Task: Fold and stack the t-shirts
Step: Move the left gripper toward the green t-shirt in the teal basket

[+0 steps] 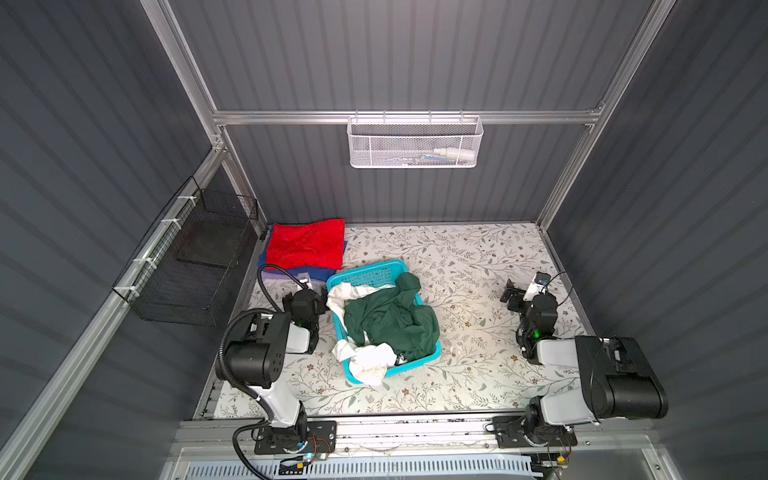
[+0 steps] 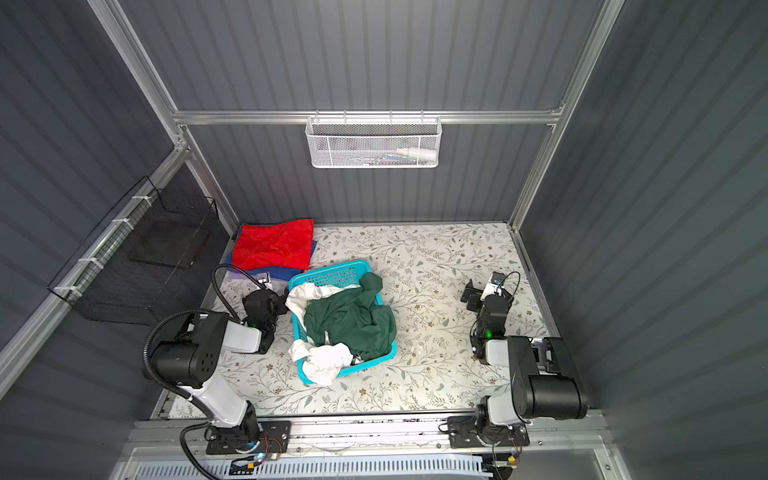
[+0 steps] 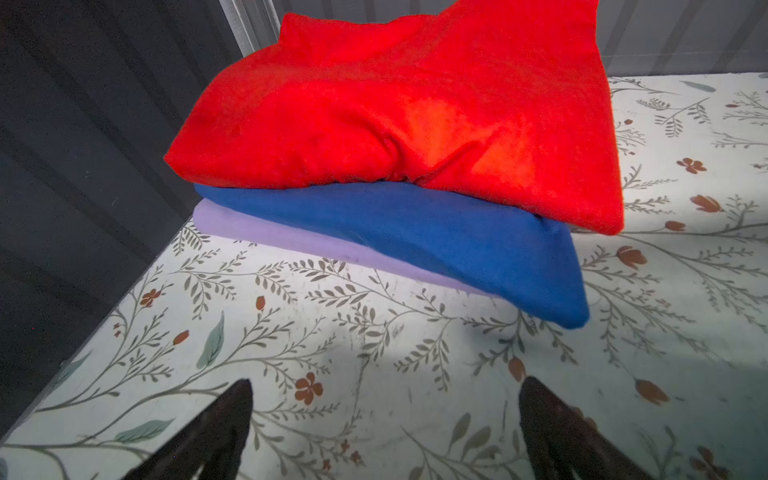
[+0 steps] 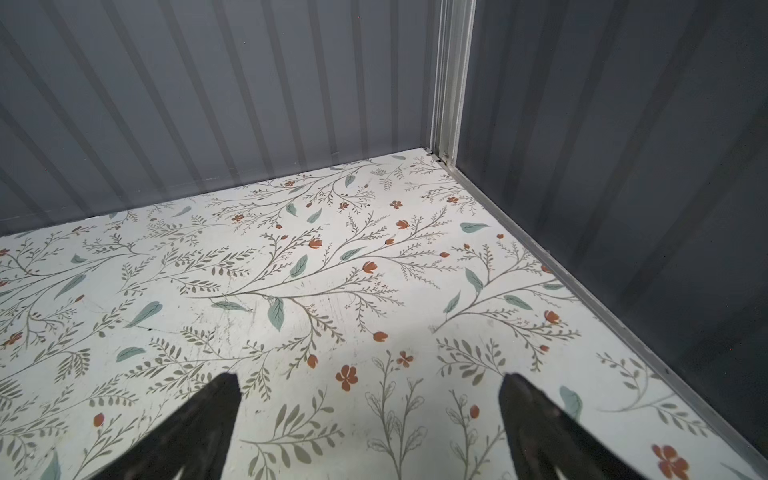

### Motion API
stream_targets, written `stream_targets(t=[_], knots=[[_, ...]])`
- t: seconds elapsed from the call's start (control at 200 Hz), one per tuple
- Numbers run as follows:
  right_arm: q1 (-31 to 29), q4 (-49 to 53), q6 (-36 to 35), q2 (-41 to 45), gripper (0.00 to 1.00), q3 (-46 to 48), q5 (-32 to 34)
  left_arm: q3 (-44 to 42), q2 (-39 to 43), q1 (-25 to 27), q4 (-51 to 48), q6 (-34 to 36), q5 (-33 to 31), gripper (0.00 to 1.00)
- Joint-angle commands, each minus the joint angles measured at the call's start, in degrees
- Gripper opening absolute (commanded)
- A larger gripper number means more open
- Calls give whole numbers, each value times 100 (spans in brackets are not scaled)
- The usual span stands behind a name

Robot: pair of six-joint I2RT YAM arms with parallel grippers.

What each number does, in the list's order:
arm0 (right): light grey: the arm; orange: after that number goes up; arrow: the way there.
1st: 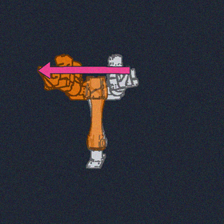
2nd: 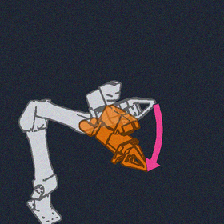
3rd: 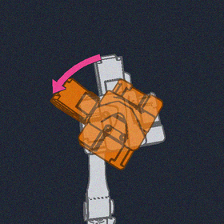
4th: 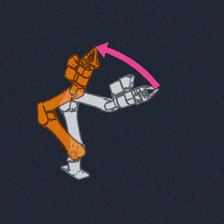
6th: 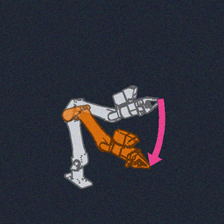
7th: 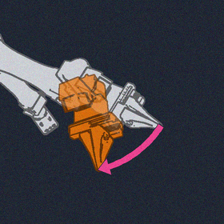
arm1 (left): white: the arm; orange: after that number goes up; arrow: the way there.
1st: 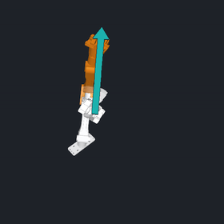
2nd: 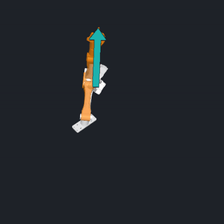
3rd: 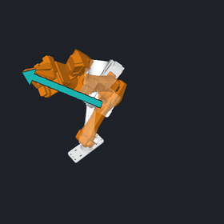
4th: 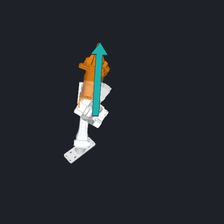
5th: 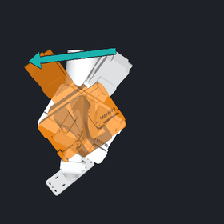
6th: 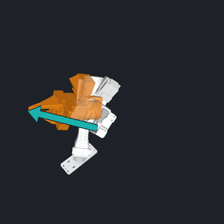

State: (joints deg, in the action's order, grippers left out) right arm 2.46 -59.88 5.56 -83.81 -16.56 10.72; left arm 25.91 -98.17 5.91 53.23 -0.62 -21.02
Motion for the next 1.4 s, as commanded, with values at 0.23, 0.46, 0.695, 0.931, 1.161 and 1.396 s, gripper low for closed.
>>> stream_targets(t=[0.23, 0.46, 0.695, 0.931, 1.161, 1.396], knots=[[-17, 118, 9, -13, 99, -93, 30, 0, -26, -29, 126, -61, -78, 100], [-31, 125, -10, -22, 99, -102, 49, 26, -25, -33, 71, -70, -52, 100], [-70, 117, -51, -27, 99, -102, 99, 18, -26, -37, 79, -67, -52, 100], [-221, 571, -201, 283, 99, -206, 193, 7, 509, -2, -383, -141, -345, 100], [-1206, 2329, -843, 620, 99, -1203, 1691, 31, 1549, 23, -1374, -396, -743, 100], [-1369, 4897, 1157, 1633, 99, -2135, 185, 888, 2913, 169, -3963, -1216, -773, 100]])
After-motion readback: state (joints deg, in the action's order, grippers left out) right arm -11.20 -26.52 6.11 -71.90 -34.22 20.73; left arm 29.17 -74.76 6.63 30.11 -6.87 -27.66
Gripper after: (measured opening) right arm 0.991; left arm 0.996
